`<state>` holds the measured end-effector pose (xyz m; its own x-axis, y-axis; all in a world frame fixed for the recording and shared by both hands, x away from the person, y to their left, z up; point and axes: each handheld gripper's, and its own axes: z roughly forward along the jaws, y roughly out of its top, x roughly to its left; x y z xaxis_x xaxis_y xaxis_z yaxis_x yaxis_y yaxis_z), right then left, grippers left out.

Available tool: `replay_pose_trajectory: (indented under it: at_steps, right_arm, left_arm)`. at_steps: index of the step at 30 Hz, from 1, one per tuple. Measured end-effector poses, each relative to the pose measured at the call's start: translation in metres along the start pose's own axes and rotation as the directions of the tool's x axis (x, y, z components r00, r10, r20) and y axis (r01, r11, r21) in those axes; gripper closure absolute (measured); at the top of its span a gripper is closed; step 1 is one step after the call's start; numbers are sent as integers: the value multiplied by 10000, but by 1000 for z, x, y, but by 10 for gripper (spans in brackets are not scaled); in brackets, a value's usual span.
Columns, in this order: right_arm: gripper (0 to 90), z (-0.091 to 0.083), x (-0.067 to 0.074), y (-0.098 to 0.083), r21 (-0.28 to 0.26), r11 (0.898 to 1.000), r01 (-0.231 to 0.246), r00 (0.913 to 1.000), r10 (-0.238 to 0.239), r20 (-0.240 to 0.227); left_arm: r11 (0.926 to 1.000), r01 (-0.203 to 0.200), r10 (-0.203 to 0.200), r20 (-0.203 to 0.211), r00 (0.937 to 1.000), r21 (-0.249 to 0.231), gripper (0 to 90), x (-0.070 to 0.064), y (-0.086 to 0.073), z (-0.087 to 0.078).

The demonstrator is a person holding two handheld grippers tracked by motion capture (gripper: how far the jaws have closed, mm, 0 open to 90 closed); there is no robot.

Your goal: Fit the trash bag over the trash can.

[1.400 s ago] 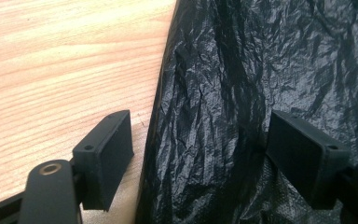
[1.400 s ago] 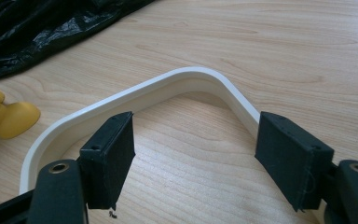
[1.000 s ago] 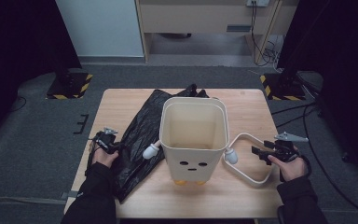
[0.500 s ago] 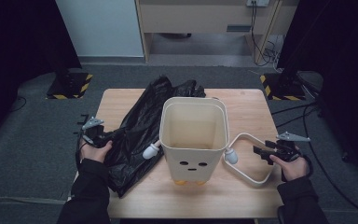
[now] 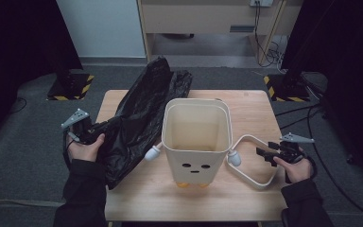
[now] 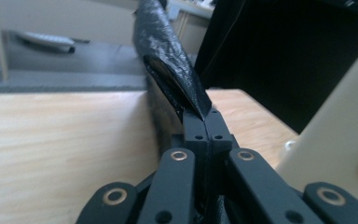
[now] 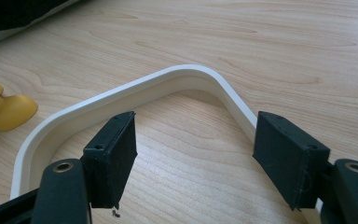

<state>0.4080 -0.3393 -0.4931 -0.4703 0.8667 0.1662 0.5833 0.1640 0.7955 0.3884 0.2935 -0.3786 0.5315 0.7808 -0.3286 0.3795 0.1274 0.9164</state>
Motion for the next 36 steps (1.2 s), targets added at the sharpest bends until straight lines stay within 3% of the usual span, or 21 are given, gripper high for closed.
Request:
replay_pose_trajectory:
  at_steps: [7,15,28,36]
  right_arm:
    - [300,2,1,0,29,10000,20,10000,-19,-66]
    - [301,1,-1,2,-63,10000,55,10000,-56,-37]
    - [308,1,-1,6,-311,9994,126,9999,-127,-35]
    - [323,-1,-2,10,-722,9972,200,9998,-194,85]
  left_arm:
    - [9967,-339,363,315,9988,-738,900,-18,17,-1]
    - [9792,-874,920,165,9956,-1830,900,-36,57,0]
    - [9215,-1655,1631,-367,9859,-3514,900,-72,121,12]
    - [8938,-1939,1951,-386,9800,-4043,900,-98,150,15]
